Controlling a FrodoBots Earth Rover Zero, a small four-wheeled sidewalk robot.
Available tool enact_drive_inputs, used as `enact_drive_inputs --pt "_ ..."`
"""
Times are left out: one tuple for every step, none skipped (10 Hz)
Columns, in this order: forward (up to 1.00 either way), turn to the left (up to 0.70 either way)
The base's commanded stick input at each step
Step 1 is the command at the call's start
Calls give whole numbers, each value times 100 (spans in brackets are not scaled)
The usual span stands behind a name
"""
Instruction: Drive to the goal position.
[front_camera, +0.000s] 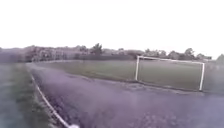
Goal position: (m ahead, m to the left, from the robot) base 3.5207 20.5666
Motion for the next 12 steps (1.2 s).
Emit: enact_drive_inputs --pt "70 0" --pt "70 0" --pt "70 0" --pt "70 0" --pt "70 20" --pt "70 35" --pt "70 35" --pt "0 70" --pt "0 70" --pt "0 70" --pt "0 70" --pt "0 70"
